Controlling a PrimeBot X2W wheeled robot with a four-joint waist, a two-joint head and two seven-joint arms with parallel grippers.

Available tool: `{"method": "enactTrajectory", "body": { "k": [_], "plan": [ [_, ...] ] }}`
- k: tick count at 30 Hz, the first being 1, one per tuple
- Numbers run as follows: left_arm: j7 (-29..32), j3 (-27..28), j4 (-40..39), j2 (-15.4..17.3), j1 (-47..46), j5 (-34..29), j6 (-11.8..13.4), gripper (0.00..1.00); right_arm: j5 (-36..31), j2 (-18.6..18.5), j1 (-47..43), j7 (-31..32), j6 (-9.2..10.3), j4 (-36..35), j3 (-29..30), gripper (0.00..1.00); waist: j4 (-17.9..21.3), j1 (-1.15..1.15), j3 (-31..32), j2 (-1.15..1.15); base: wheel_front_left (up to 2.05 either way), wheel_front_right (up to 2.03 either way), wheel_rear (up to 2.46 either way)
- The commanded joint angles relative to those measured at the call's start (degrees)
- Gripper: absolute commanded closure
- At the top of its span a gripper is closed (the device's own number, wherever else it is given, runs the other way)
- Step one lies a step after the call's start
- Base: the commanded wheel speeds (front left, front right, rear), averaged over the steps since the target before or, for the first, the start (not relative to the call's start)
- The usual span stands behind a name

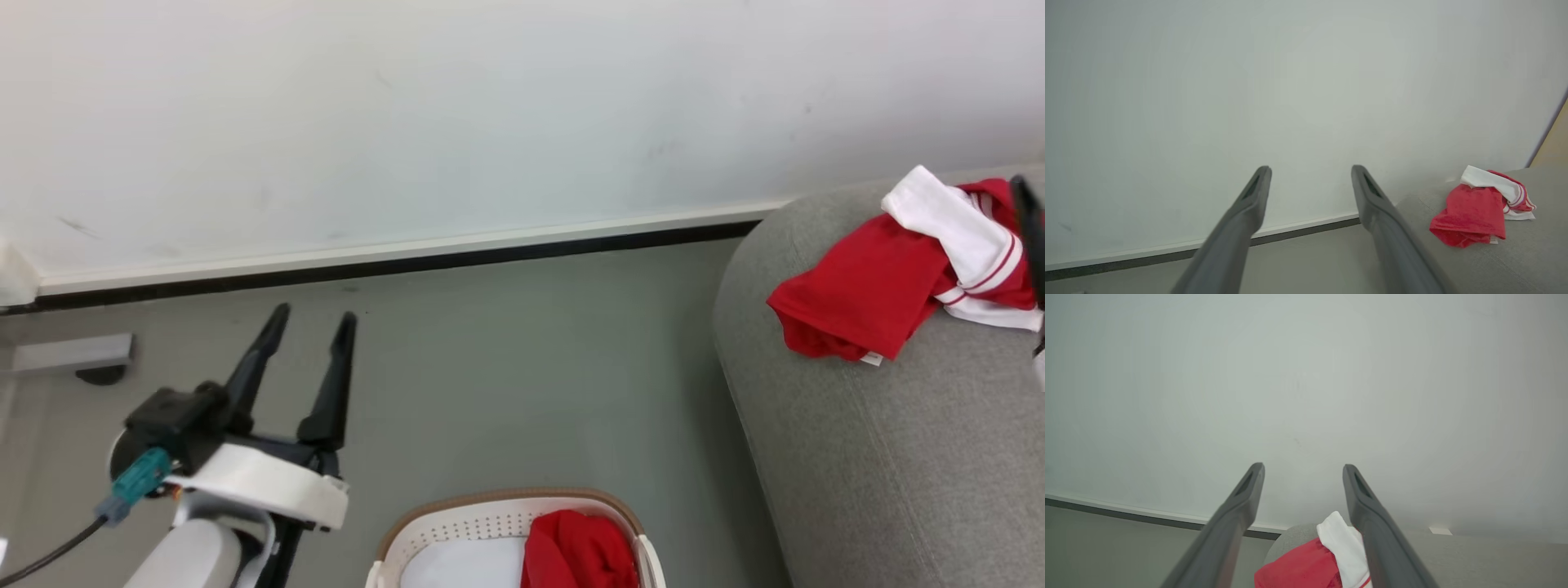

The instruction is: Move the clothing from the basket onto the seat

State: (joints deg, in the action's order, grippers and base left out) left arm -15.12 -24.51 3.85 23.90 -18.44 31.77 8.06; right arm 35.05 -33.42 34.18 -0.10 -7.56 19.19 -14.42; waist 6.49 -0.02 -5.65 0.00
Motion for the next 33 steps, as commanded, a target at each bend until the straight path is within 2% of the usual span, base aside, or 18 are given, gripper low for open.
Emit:
{"method": "enactTrajectory", "body": {
  "k": [1, 8, 16, 23, 33],
  "plan": [
    [0.0, 0.9, -0.2, -0.2, 1.4, -0.5, 0.4, 0.00, -0.6, 0.8, -1.9, -0.5, 0.15, -0.9, 0.6, 0.00, -0.8, 0.02, 0.9, 0.00, 0.00, 0.00, 0.00],
    [0.0, 7.1, -0.9, -1.8, 8.4, -2.1, 2.4, 0.00, -7.3, 10.6, -13.2, -4.1, 0.15, -8.5, 5.5, 0.00, -1.7, 0.02, 3.2, 0.00, 0.00, 0.00, 0.00],
    [0.0, 13.0, -2.6, -5.7, 15.6, -7.0, 2.0, 0.00, -13.7, 20.2, -24.8, -10.5, 0.15, -10.8, 6.8, 0.00, -2.2, 0.02, 4.7, 0.00, 0.00, 0.00, 0.00],
    [0.0, 16.9, -1.6, -10.5, 19.4, -11.6, -1.6, 0.00, -17.4, 25.6, -29.9, -13.7, 0.15, -9.6, 6.4, 0.00, -2.3, 0.02, 4.7, 0.00, 0.00, 0.00, 0.00],
    [0.0, 20.9, 0.2, -14.8, 18.9, -16.0, -6.7, 0.00, -19.8, 27.8, -29.2, -14.6, 0.15, -8.5, 5.9, 0.00, -1.2, 0.02, 3.7, 0.00, 0.00, 0.00, 0.00]
  ]
}}
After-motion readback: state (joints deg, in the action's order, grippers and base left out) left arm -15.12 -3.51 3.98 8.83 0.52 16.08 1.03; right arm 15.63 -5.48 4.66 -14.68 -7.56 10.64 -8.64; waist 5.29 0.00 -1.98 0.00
